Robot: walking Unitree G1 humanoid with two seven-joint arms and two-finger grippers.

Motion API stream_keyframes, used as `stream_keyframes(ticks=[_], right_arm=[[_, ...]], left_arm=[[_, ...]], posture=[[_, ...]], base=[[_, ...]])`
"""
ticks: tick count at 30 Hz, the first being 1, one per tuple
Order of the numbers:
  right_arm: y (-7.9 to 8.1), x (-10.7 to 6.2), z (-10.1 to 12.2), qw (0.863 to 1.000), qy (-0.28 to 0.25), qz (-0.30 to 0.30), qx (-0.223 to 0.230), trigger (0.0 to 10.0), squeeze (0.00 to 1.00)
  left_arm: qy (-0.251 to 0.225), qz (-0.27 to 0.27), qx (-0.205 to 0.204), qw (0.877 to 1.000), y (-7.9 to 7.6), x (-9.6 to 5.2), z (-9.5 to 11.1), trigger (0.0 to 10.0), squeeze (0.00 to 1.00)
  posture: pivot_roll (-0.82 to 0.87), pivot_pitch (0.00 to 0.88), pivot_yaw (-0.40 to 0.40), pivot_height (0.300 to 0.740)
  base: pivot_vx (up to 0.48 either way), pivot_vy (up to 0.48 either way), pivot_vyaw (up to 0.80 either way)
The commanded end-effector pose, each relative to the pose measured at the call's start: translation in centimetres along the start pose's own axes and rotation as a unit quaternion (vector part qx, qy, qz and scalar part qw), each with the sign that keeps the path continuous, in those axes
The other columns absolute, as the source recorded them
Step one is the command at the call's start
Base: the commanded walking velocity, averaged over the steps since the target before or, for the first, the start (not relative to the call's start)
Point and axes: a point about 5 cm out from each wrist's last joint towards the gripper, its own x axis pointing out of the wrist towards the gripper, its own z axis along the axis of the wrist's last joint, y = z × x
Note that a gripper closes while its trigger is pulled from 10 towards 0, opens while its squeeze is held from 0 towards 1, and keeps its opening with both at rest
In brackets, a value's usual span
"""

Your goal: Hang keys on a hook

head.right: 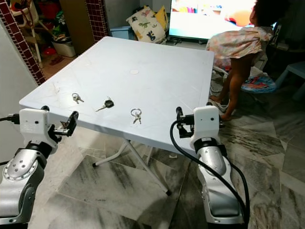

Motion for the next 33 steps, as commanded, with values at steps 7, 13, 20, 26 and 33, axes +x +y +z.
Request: stream_keyframes(ticks=[7, 13, 20, 26, 33], right_arm=[[0.2, -0.1, 0.2, 1.0, -0.005, 0.008, -0.002, 10.0, 0.0], [0.2, 0.1, 0.5, 1.0, -0.012, 0.016, 0.003, 10.0, 0.0], [0.5, 0.8, 0.7, 1.0, -0.018, 0.013, 0.019, 10.0, 0.0], [0.9, 0.7, 0.6, 0.999, -0.014, 0.016, 0.025, 10.0, 0.0], [1.1, 0.7, -0.1, 0.999, -0.002, 0.018, 0.036, 10.0, 0.0]], left_arm=[[0.004, -0.005, -0.002, 1.0, -0.2, -0.2, -0.3, 10.0, 0.0], [0.012, 0.0, -0.006, 1.0, -0.1, -0.5, -0.7, 10.0, 0.0], [0.012, 0.008, -0.012, 1.0, 0.2, -0.3, -0.6, 10.0, 0.0], [0.007, 0.015, -0.016, 1.0, 0.6, -0.3, -0.4, 10.0, 0.0], [0.007, 0.018, -0.016, 1.0, 0.1, -0.2, -0.7, 10.0, 0.0]], posture=[[-0.01, 0.0, -0.003, 0.74], [0.0, 0.0, -0.006, 0.74], [0.02, 0.0, -0.001, 0.74], [0.03, 0.0, -0.005, 0.74], [0.03, 0.0, -0.024, 0.74]], base=[[0.0, -0.402, 0.0], [0.0, -0.406, 0.0], [0.0, -0.399, 0.0], [0.0, 0.0, 0.0], [0.0, 0.0, 0.0]])
